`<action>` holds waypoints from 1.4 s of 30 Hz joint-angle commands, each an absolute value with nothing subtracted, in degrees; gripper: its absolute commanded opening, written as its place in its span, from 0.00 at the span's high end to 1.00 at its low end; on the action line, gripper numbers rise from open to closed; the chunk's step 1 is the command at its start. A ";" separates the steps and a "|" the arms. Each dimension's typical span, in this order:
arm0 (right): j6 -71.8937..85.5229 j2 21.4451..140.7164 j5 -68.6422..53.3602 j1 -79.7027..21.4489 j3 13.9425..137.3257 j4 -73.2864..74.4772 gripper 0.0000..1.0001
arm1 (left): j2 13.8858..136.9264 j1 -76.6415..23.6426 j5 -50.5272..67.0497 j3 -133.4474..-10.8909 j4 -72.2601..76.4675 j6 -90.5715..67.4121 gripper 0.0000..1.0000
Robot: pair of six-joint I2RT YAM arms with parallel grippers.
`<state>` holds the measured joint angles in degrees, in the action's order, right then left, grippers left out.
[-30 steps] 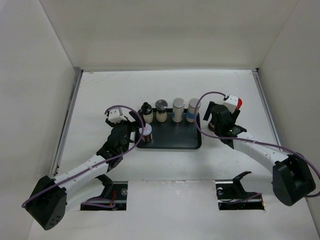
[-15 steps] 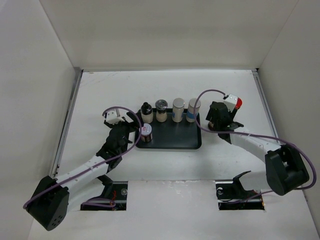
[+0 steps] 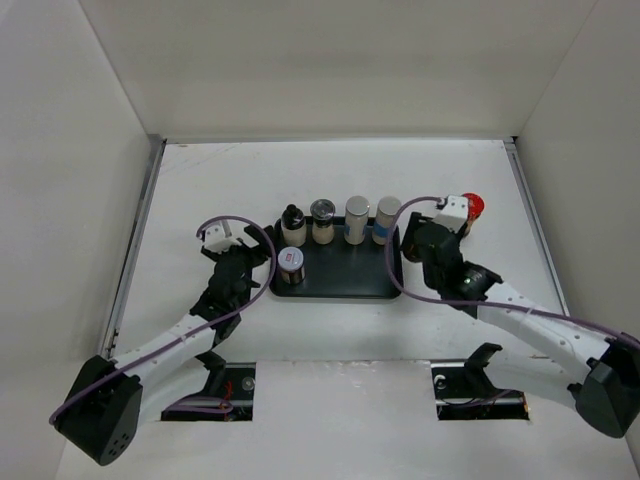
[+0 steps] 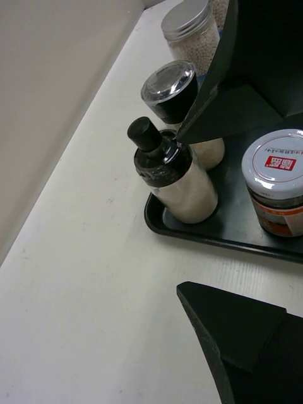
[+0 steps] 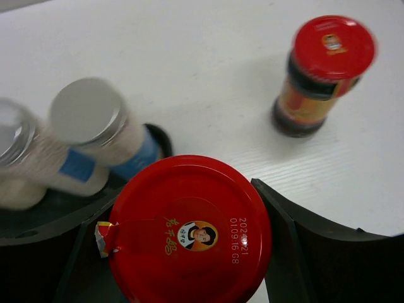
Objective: Organize the condiment bottles
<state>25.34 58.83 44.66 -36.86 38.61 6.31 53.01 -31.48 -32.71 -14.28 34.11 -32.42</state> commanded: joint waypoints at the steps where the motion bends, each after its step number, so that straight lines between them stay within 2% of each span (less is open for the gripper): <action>1: 24.43 58.79 46.59 -43.26 42.27 3.79 0.54 | 50.72 -29.84 -34.62 -12.92 36.30 -35.32 0.07; 9: 25.05 75.30 37.18 -55.05 49.47 -10.36 0.54 | 46.67 -27.38 -36.73 -9.14 37.53 -37.70 0.00; 15: 24.00 85.41 34.81 -57.61 53.61 -15.46 0.53 | 46.84 -27.11 -37.79 -8.17 37.61 -37.88 0.00; 21: 24.26 90.26 33.66 -57.79 54.67 -17.14 0.49 | 46.85 -27.02 -38.32 -7.91 37.70 -38.06 0.00; 24: 24.61 90.61 33.14 -57.87 54.67 -17.23 0.38 | 48.25 -26.76 -38.76 -8.00 38.58 -38.14 0.00; 29: 24.43 88.87 32.61 -57.87 55.11 -15.21 0.06 | 49.13 -27.38 -38.49 -8.53 38.49 -38.14 0.00; 31: 24.26 85.62 32.61 -57.87 54.85 -14.59 0.00 | 49.48 -27.29 -38.58 -8.44 38.67 -38.14 0.00; 38: 21.80 70.25 38.39 -51.56 48.62 -13.01 0.02 | 46.58 -27.11 -38.67 -8.00 37.71 -38.14 0.00; 40: 21.53 66.20 41.03 -47.00 47.38 -11.52 0.21 | 46.41 -27.29 -38.15 -7.91 37.62 -38.14 0.00; 42: 21.45 62.42 43.23 -40.94 46.67 -9.76 0.52 | 46.58 -27.99 -38.14 -8.17 37.62 -38.14 0.00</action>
<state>21.87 66.06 37.12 -46.70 48.18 -10.72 47.22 -27.46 -37.95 -8.32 35.38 -37.76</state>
